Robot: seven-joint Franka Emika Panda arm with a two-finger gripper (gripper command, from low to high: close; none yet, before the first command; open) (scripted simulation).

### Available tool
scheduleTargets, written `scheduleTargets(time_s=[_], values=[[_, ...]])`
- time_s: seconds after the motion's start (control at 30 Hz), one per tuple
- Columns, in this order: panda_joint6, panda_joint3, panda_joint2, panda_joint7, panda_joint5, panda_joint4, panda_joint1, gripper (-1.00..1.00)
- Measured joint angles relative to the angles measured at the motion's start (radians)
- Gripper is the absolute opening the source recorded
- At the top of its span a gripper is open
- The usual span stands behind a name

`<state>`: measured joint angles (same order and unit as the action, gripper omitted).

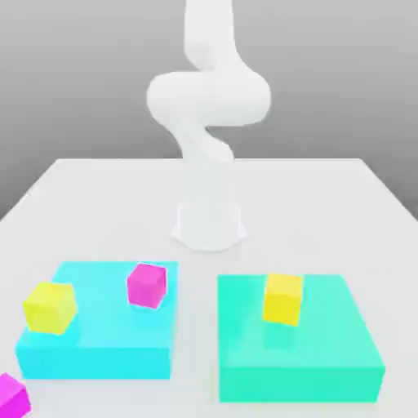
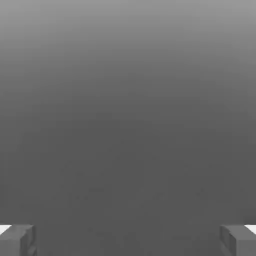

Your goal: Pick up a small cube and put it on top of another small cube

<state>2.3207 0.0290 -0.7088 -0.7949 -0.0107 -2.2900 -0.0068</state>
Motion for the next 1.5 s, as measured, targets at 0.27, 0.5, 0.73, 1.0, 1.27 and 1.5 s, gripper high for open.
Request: scheduleTargets(time_s=[0.27,0.5,0.73,1.0,1.27,1.5], values=[[0.068,0.098,0.295,0.025,-0.046,0.032,-0.024,0.0],[0.125,0.175,0.549,0.062,-0.108,0.06,-0.056,0.0],[0.181,0.215,0.804,0.103,-0.174,0.089,-0.133,0.0],[0.248,0.249,1.092,0.128,-0.219,0.12,-0.212,0.0],[0.369,0.2,1.298,0.171,-0.282,0.162,-0.278,-1.0],[0.328,0.222,1.245,0.156,-0.261,0.149,-0.261,-1.0]])
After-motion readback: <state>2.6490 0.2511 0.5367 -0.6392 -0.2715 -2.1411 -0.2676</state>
